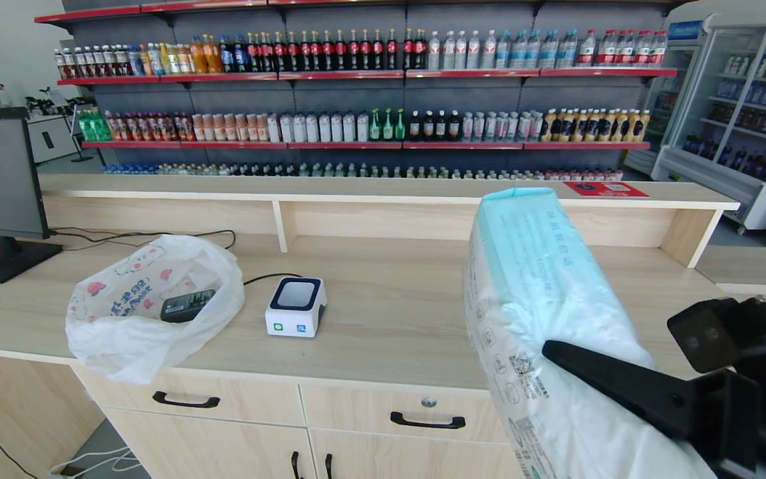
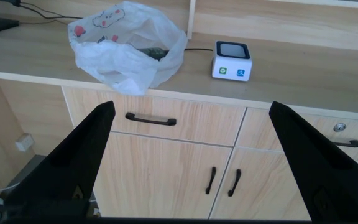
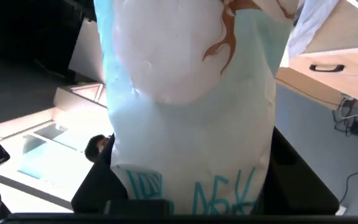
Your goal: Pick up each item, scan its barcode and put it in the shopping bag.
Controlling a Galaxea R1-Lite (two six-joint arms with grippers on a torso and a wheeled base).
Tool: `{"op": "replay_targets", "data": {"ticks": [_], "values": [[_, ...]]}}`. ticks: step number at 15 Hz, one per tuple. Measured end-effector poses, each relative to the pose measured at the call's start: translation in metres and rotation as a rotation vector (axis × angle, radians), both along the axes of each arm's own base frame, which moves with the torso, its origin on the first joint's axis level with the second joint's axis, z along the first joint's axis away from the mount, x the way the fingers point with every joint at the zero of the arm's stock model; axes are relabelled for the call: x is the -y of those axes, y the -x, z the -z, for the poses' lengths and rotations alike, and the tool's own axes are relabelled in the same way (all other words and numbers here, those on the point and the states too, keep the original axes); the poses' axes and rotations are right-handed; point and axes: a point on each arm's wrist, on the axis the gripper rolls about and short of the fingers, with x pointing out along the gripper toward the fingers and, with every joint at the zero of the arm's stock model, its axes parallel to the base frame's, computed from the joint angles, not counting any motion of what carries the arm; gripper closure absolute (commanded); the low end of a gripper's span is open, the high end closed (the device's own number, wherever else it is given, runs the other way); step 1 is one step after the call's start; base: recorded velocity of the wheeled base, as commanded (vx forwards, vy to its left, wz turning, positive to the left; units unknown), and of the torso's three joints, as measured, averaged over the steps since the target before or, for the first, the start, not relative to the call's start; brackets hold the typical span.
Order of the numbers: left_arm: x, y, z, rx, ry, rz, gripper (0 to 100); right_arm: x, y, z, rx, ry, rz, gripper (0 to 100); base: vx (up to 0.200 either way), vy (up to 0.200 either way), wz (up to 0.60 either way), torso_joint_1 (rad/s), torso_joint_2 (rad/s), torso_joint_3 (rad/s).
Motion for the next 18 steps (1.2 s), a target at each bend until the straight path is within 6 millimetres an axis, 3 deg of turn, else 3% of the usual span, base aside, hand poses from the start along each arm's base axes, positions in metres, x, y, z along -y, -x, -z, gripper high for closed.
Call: {"op": "replay_targets", "data": {"ticks": [4,9,13,18], "values": [[0.000,0.000,0.000,0.000,0.000,0.000,0,-0.012,-0.018,0.022,0.163,0.231,0.066,100,0.000,0.000,0.00,0.000,0.00,0.000],[0.000,0.000,0.000,0.000,0.005,-0.001,0,-0.011,-0.035,0.058,0.284,0.529,0.122,100,0.000,0.000,0.00,0.000,0.00,0.000],[0.000,0.000,0.000,0.000,0.012,-0.001,0,-0.012,-0.044,0.067,0.349,0.670,0.251,100,0.000,0.000,0.00,0.000,0.00,0.000],[0.000,0.000,0.000,0.000,0.012,-0.001,0,-0.022,-0.061,0.061,0.497,0.828,0.460,100,0.000,0.000,0.00,0.000,0.00,0.000]]}}
